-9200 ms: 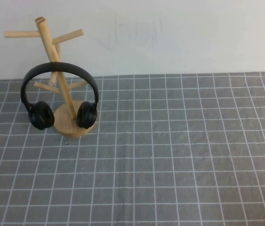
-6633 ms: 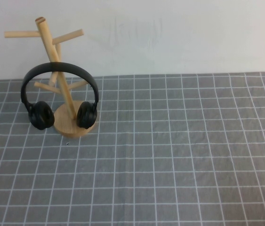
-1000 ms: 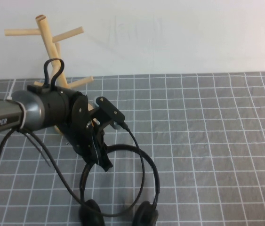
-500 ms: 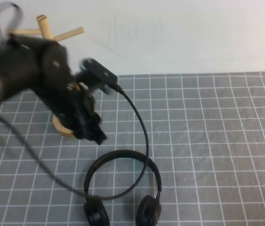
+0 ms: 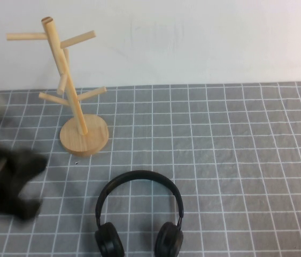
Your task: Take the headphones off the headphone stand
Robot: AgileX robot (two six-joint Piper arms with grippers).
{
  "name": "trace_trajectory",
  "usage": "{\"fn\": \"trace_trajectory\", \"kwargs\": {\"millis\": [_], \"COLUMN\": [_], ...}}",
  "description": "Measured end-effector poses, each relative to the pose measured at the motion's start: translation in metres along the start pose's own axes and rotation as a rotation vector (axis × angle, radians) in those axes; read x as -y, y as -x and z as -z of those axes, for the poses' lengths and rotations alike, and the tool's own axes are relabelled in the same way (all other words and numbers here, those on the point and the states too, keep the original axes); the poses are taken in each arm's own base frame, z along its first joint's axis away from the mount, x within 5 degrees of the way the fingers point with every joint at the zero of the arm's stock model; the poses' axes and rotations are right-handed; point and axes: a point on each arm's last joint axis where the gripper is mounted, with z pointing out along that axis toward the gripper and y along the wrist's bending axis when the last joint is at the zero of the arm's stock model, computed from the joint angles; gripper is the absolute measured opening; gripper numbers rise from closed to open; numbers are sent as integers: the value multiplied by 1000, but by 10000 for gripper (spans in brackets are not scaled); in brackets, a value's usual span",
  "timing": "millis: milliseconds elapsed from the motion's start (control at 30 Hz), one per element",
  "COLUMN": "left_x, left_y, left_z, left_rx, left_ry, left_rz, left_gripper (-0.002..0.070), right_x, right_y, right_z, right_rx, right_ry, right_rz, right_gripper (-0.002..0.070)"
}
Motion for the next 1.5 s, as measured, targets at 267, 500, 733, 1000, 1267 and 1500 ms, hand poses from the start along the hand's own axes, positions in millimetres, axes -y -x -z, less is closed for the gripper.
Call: {"fn": "trace_trajectory", "kwargs": {"millis": [267, 500, 733, 1000, 1267, 1500], "left_x": [14, 18, 14, 9, 3, -11], "left_y": [-107, -148, -132, -123, -128, -149], "left_z": [40, 31, 15, 15, 9, -5], "left_rx": [461, 597, 556, 616, 634, 575], "left_ry": [-4, -31, -14, 80, 178, 377], "left_rz": [193, 247, 243, 90, 36, 159], "left_gripper": [-3, -3, -3, -3, -3, -3], "right_x": [0, 0, 0, 0, 0, 0], "right_y": [0, 0, 0, 0, 0, 0], "right_z": [0, 0, 0, 0, 0, 0], "right_rx": [0, 0, 0, 0, 0, 0], "right_ry": [0, -1, 2, 2, 4, 4], "right_rz": [0, 4, 0, 0, 1, 1], "right_gripper": [-6, -6, -6, -6, -6, -6]}}
